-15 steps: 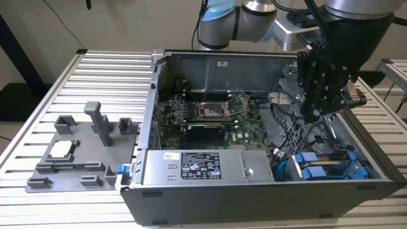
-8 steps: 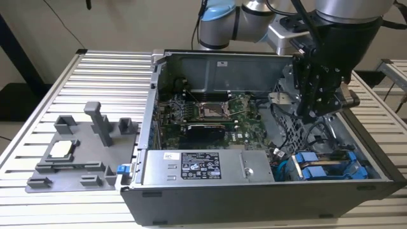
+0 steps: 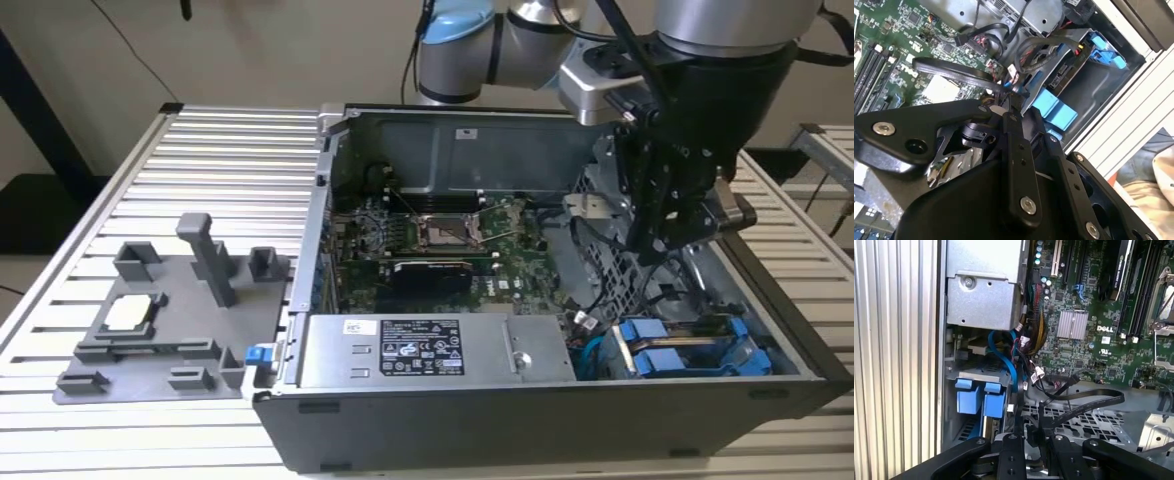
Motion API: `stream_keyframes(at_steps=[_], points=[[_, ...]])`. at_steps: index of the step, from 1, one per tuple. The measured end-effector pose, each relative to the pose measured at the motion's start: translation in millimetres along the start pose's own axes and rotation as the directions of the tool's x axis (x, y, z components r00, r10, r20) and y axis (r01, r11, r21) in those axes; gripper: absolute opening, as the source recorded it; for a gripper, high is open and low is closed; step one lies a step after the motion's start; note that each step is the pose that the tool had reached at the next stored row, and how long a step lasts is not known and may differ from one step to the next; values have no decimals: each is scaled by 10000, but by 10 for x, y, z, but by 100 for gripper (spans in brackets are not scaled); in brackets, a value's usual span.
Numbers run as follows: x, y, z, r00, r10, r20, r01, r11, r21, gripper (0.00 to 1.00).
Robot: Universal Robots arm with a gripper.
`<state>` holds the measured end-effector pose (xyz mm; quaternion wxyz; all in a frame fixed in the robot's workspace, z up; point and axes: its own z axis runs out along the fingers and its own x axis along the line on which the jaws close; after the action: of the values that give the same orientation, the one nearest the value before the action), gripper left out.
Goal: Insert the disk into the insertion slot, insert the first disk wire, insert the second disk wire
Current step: 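Insert the second disk wire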
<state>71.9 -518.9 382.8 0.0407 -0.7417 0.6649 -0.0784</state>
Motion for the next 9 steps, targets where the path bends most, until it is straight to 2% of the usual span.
stream_keyframes(at_steps=[2,9], points=[[-1,1,8,10000,4,4,-4,10000,29,27],[0,2,10,10000,2,-18,-2,10000,28,27]])
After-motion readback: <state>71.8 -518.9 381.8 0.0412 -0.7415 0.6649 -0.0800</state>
